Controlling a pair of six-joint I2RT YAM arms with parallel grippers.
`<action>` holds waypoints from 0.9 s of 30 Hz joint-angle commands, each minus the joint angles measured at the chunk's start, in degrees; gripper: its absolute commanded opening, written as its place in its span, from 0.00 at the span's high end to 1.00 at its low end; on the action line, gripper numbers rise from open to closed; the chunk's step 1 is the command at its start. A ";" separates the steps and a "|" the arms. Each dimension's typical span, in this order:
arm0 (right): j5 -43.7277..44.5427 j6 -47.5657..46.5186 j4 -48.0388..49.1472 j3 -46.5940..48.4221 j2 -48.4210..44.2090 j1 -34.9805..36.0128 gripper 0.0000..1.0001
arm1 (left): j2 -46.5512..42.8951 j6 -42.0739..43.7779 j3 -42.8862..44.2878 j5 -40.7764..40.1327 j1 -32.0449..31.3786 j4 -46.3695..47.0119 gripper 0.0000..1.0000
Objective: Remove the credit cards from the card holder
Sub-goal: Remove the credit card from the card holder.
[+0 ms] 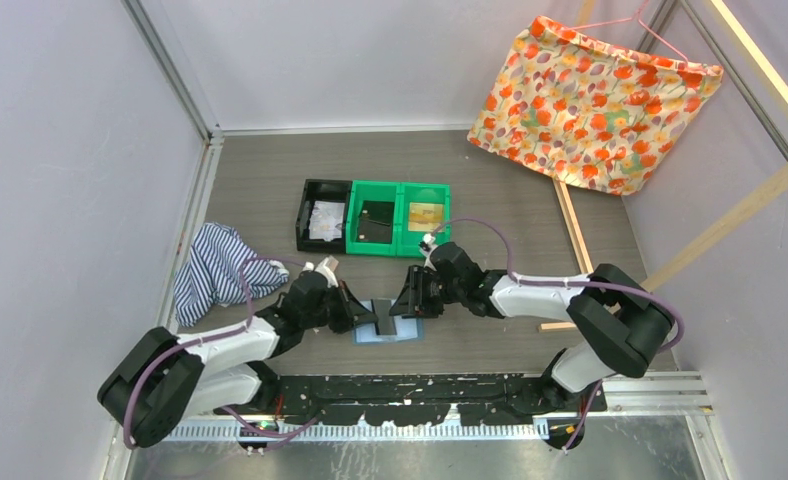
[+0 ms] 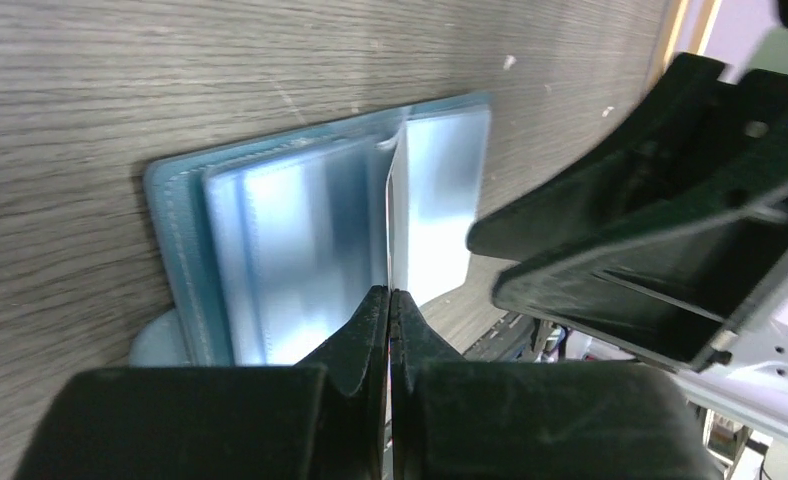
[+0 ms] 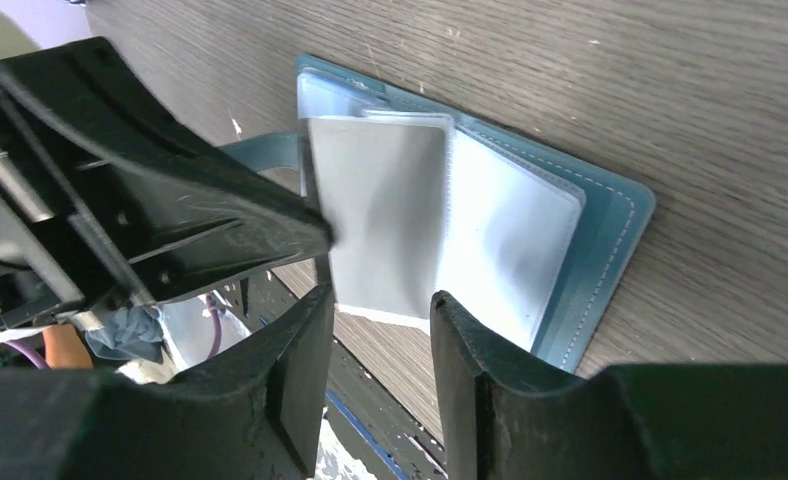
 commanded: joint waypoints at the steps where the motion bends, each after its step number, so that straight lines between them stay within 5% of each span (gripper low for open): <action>1: 0.19 0.20 2.22 -0.90 -1.92 -0.08 0.51 | -5.14 3.99 -0.95 1.10 0.40 1.90 0.99; 13: -11.12 10.83 27.03 -9.41 7.26 -6.57 0.43 | -12.28 5.37 -3.55 1.69 2.41 -2.94 1.00; 20: -10.45 10.29 25.75 -9.62 6.60 -6.91 0.43 | -15.26 5.11 -4.01 2.29 3.35 -8.52 0.99; 27: -8.02 9.36 22.59 -10.40 3.73 -7.37 0.43 | -23.87 4.06 -1.41 -3.02 4.06 -25.18 0.99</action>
